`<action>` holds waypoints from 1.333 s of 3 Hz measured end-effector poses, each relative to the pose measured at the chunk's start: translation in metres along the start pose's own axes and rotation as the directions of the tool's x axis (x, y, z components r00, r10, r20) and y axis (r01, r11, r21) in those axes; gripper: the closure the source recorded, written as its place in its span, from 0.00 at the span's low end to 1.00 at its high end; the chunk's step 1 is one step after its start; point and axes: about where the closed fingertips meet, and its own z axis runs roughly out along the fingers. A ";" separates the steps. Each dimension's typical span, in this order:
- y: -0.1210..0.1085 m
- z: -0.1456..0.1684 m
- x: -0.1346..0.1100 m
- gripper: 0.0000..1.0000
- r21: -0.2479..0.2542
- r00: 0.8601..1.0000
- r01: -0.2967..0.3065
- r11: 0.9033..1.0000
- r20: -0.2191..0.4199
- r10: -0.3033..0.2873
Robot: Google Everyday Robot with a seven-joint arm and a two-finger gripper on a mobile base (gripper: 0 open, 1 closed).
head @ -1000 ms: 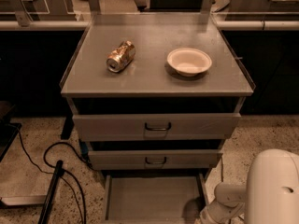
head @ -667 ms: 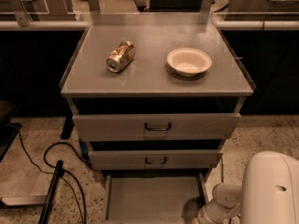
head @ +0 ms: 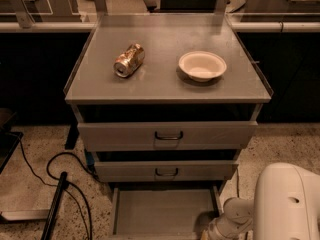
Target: Close bottom drawer
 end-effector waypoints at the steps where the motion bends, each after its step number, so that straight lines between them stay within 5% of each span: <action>1: 0.002 0.006 -0.006 1.00 -0.011 1.000 -0.007 1.000 0.004 0.008; 2: 0.002 0.006 -0.006 1.00 -0.011 1.000 -0.008 1.000 0.004 0.008; 3: 0.004 0.002 -0.025 1.00 -0.018 0.997 -0.024 1.000 0.066 0.025; 4: 0.010 -0.010 -0.067 1.00 -0.034 0.981 -0.048 0.998 0.188 0.054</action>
Offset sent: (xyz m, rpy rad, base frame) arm 0.1049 -0.0021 -0.0051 -0.0242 -0.2301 -0.2372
